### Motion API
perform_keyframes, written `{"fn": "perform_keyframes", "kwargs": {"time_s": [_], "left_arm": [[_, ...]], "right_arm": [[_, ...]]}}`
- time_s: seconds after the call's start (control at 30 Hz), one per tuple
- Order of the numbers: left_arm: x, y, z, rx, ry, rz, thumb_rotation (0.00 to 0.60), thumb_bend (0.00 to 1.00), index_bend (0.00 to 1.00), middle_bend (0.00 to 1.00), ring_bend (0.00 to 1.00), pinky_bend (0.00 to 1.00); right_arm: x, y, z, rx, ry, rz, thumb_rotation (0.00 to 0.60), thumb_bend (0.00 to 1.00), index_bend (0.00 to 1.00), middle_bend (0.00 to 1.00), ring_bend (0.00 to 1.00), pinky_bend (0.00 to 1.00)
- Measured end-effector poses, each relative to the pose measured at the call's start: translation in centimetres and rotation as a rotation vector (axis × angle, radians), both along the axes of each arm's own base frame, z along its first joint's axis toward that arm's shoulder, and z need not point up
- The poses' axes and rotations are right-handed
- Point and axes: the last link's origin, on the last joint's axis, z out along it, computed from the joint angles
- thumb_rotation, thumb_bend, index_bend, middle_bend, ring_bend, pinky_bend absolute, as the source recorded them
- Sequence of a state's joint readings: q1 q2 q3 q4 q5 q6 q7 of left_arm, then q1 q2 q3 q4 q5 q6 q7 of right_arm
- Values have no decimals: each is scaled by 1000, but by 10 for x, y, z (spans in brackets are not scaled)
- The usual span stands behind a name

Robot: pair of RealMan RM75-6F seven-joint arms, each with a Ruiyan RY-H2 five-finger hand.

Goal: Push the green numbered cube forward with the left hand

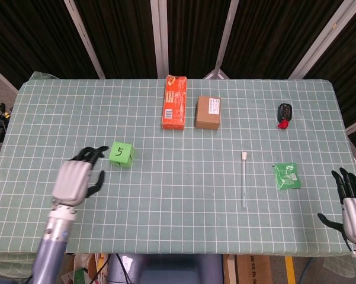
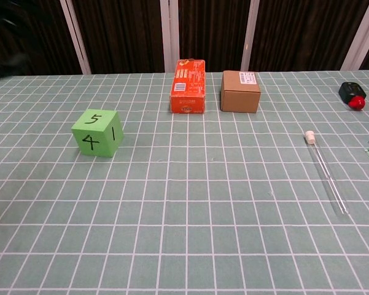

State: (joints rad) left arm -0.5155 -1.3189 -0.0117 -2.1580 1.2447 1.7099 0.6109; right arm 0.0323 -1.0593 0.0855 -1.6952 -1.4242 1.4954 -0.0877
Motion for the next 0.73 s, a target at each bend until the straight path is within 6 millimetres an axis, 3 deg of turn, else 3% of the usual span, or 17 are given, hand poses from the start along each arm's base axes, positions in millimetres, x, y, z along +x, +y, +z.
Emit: {"fn": "perform_keyframes", "kwargs": {"time_s": [0.2,0.3,0.4,0.73], "left_arm": [[-82,-52,52,188,-65,43,600,609,235,218,68,234],[-124,-76,67,243,1,129,600,584,233,204,62,230],[-152,-93,75,262,55,192,600,562,231,184,62,221],[-164,-91,73,220,74,233,600,523,226,176,62,213]], "right_arm": [[1,0,3,-2,4,30,600,44,65,0,0,0],[2,0,5,-7,1,48,600,45,65,0,0,0],[2,0,7,-8,-4,69,600,45,65,0,0,0],[3,1,10,3,0,103,600,45,65,0,0,0]]}}
